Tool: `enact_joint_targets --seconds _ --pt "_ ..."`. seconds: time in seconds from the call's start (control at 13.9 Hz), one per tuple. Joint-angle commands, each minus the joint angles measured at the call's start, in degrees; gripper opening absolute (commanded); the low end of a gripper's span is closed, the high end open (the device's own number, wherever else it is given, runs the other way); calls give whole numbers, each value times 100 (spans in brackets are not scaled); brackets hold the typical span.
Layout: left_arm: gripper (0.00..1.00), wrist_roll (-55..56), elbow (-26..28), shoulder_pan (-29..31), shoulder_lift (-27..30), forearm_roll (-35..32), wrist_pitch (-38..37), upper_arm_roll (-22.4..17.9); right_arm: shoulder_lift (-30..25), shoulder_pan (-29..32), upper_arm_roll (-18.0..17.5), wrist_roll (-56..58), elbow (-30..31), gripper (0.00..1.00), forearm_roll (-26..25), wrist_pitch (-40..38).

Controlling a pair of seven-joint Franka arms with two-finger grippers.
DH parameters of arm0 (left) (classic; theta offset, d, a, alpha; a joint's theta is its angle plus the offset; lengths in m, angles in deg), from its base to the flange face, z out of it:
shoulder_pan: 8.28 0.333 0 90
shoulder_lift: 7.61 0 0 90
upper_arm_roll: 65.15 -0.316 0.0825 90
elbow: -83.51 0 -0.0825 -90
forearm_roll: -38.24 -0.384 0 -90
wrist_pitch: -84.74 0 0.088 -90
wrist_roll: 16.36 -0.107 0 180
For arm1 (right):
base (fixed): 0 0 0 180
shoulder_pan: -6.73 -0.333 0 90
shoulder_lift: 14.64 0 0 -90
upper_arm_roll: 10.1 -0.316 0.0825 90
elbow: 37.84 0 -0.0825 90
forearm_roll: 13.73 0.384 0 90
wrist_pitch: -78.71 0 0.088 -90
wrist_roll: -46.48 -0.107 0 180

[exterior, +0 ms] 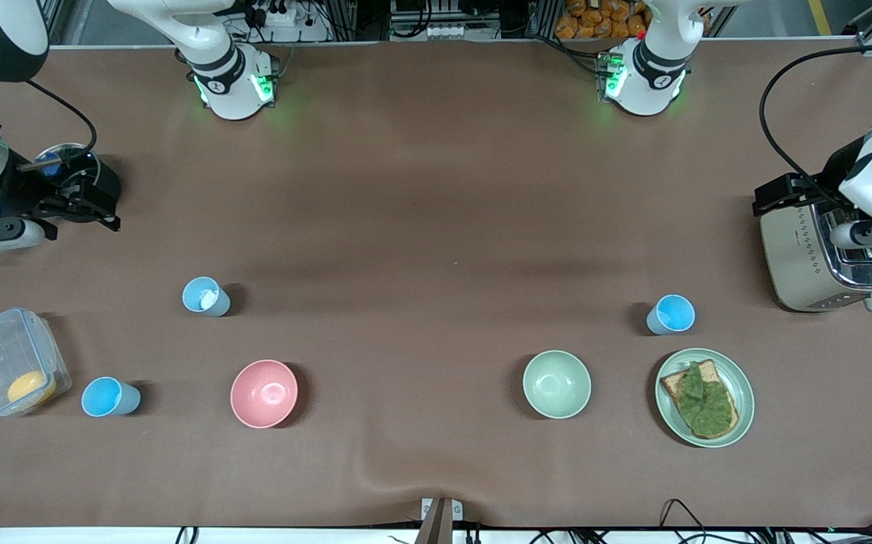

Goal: Stack blue cups with both arms
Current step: 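Reach the right gripper to the tissue cup while the left gripper reaches another cup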

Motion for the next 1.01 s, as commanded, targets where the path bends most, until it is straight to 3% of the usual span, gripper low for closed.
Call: enact_joint_targets --seconds 0.0,0.43,0.72,0.94 --pt "100 87 606 32 160 -37 482 25 289 -55 7 -65 -71 100 -56 -71" --pt "100 95 2197 41 389 -115 2239 43 879 -502 7 -441 261 100 -83 385" --pt "100 95 2777 67 170 -125 3355 43 950 -626 16 -961 1534 100 -257 1973" --pt "100 95 2867 145 -173 -133 3928 25 1423 -617 16 -979 1607 100 -539 2468"
